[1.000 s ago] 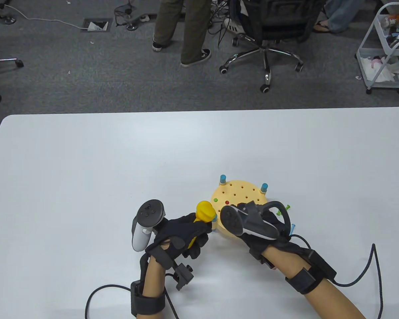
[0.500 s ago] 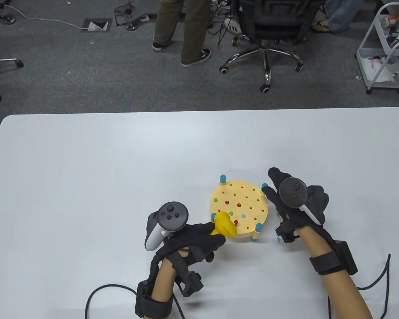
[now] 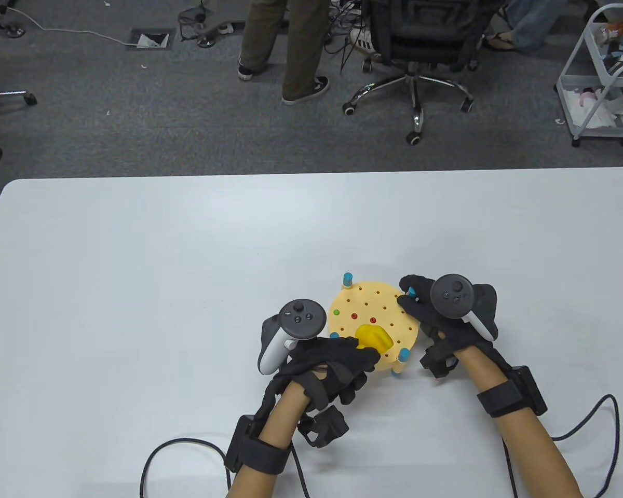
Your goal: Hammer toy nails into tap bench
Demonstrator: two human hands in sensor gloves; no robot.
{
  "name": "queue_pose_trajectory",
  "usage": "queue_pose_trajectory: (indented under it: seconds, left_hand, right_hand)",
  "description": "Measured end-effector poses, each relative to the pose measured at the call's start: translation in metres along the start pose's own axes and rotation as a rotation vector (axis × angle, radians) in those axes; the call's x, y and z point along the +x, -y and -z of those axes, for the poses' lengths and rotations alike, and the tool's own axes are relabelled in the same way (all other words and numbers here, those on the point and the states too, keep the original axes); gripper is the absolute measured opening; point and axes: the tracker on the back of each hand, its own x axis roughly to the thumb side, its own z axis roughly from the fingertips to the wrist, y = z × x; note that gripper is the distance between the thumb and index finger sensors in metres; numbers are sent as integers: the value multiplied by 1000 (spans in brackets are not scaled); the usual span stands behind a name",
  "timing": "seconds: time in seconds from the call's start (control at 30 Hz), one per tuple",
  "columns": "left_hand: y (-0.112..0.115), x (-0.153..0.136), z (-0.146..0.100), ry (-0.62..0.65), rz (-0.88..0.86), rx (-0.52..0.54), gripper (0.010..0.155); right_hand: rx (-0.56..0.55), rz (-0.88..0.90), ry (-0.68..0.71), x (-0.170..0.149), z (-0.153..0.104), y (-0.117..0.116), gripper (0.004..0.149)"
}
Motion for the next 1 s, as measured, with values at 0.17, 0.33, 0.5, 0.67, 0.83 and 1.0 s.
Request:
queue_pose_trajectory:
  seconds: [0.17,0.33,0.5,0.67,0.83,1.0]
  left_hand:
    - [6,-9,9,21,-136,-108,66]
    - [6,-25,13,-16,-154,-122,69]
    - [6,-24,4,-101,-79,-86,75]
    - [3,-14,-8,-215,163,56,70]
    - [0,-9,-11,-116,13,-3,70]
    - [-1,7,-12,-107,118,36,68]
  right_hand:
    - [-1,-2,2,0,1,-1,54]
    - [-6,-8,4,1,0,-1,54]
    - [-8,2,5,1,0,-2,54]
    - [-9,1,6,1,0,-2,54]
    - [-12,2,5,0,0,-3,54]
    - [-15,-4,4,0,0,-3,54]
